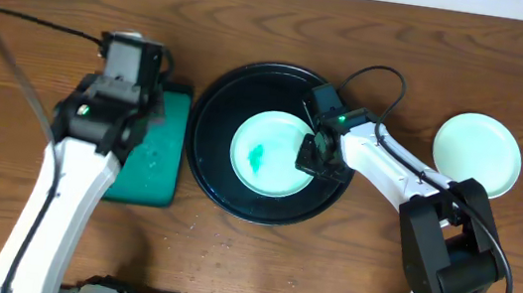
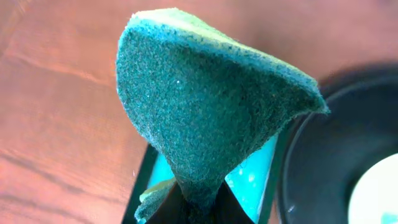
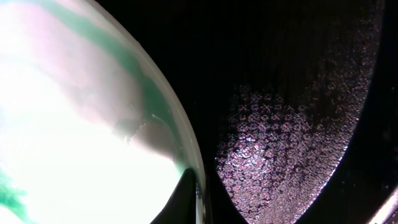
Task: Clean dirty plates on tray and stack at the side
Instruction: 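Carry the sponge with the left gripper onto the held plate, then scrub the plate with the sponge while the right gripper holds it, then return the sponge to the green basin with the left gripper, then retract the left arm to rest and lift the plate rim with the right gripper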
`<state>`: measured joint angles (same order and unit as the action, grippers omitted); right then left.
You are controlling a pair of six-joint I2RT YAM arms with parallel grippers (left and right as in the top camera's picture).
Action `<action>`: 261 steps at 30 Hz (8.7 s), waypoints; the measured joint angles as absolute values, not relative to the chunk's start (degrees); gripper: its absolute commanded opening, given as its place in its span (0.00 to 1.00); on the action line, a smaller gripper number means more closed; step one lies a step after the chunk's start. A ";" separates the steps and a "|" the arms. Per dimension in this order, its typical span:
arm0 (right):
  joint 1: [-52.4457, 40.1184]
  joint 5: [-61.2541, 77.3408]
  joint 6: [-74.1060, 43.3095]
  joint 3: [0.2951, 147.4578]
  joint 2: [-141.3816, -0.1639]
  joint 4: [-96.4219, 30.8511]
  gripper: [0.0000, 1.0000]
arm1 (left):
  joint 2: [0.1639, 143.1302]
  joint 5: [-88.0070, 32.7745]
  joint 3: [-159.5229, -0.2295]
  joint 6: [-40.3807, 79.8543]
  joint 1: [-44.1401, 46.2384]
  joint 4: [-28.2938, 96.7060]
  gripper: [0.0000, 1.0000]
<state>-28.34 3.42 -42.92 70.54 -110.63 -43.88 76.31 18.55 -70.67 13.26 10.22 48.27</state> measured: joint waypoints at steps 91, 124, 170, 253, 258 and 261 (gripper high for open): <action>-28.36 8.14 -41.43 71.24 -111.18 -45.36 0.01 | 115.81 -24.99 -76.01 37.32 17.89 38.57 0.07; -28.51 10.09 -40.69 71.31 -111.66 -46.94 0.01 | 115.77 -24.36 -76.51 22.33 30.26 46.11 0.07; -27.83 11.40 -39.88 71.18 -111.61 -47.13 0.01 | 108.88 -10.74 -75.55 32.75 22.13 45.87 0.07; -23.00 21.10 -32.45 69.21 -99.59 -44.21 0.01 | 51.35 -0.56 -73.93 27.35 9.67 72.23 0.79; -21.19 23.05 -32.40 69.23 -97.73 -49.04 0.02 | 51.66 -0.93 -73.93 28.36 9.67 72.97 0.79; -19.68 25.85 -32.38 69.23 -97.73 -53.49 0.02 | 51.64 -0.97 -73.93 28.51 9.67 73.10 0.79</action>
<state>-19.68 25.85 -32.38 69.23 -97.73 -53.49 51.64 -0.97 -73.93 28.51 9.67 73.10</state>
